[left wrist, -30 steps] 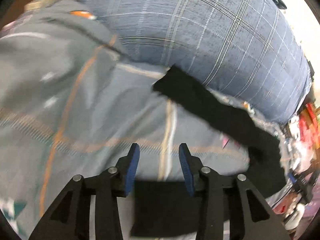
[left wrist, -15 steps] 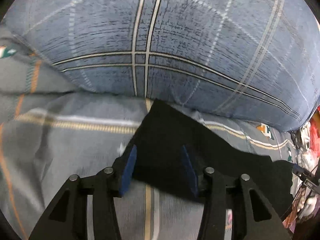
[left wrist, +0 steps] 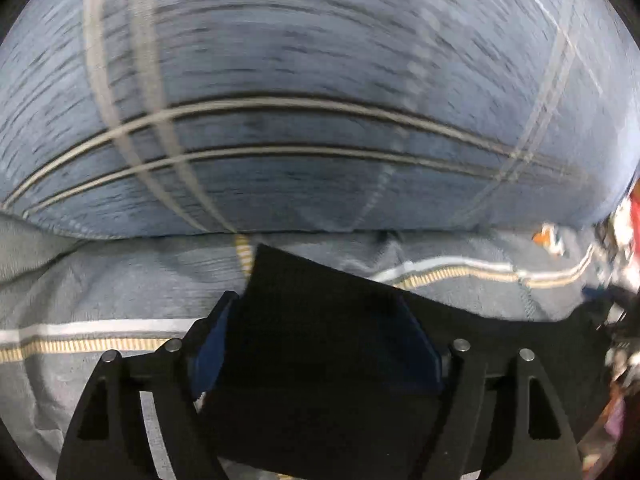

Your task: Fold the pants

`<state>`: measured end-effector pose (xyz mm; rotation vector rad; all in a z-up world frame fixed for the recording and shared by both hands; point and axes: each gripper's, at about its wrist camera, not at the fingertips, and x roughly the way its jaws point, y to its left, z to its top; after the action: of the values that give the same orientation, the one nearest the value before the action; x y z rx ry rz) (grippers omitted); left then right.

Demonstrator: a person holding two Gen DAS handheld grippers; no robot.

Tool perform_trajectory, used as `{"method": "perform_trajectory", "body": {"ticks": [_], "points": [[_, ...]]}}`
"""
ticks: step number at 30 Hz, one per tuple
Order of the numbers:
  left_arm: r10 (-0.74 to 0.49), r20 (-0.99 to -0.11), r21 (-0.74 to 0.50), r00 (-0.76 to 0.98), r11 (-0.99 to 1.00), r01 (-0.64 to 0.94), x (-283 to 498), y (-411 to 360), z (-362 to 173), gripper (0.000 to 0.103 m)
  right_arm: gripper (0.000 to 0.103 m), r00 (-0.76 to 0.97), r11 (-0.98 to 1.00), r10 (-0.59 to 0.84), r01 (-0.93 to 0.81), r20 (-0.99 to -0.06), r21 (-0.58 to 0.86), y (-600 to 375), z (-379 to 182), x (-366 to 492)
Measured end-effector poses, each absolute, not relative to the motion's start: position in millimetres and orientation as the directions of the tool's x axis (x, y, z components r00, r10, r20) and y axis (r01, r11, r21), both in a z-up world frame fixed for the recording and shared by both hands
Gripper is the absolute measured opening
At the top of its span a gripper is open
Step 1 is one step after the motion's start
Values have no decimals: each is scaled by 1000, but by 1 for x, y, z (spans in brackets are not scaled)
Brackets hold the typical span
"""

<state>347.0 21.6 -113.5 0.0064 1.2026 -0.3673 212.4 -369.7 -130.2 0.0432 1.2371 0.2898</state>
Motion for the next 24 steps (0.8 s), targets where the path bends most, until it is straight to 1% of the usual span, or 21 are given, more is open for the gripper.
{"method": "perform_trajectory", "body": {"ticks": [2,3,4,6,7,9,13,14,17,20,21,24], "points": [[-213,-918,-102,334,942,321,339,10,-110,20,71,302,961,231,-216,-925,170,-362,-130,210],[-239,-914,-123,329,934,335,336,8,-106,14,61,303,960,237,-216,-923,176,-362,-129,209],[-250,-910,-133,330,931,339,333,7,-103,14,38,301,953,270,-220,-915,209,-359,-127,207],[-239,-901,-109,363,933,343,325,5,-94,14,13,290,946,294,-227,-911,233,-355,-124,204],[-239,-896,-106,375,934,340,320,5,-89,14,10,292,947,282,-236,-914,217,-349,-122,201],[-250,-878,-117,407,939,324,311,8,-76,13,9,301,951,264,-238,-916,196,-343,-119,197],[-281,-839,-148,467,942,300,292,11,-45,13,9,379,969,223,-190,-898,160,-340,-101,189],[-264,-821,-142,507,953,268,285,12,-37,13,9,400,973,207,-176,-893,146,-343,-95,186],[-283,-788,-155,547,951,269,273,11,-16,13,9,446,984,165,-136,-880,115,-345,-75,177],[-281,-748,-135,601,951,277,250,14,7,13,9,487,988,146,-108,-861,106,-350,-57,164],[-278,-733,-123,621,952,281,248,26,15,13,9,495,989,145,-103,-857,107,-350,-52,160],[-269,-694,-83,668,951,297,212,33,35,13,9,525,988,154,-92,-837,124,-350,-36,133]]}}
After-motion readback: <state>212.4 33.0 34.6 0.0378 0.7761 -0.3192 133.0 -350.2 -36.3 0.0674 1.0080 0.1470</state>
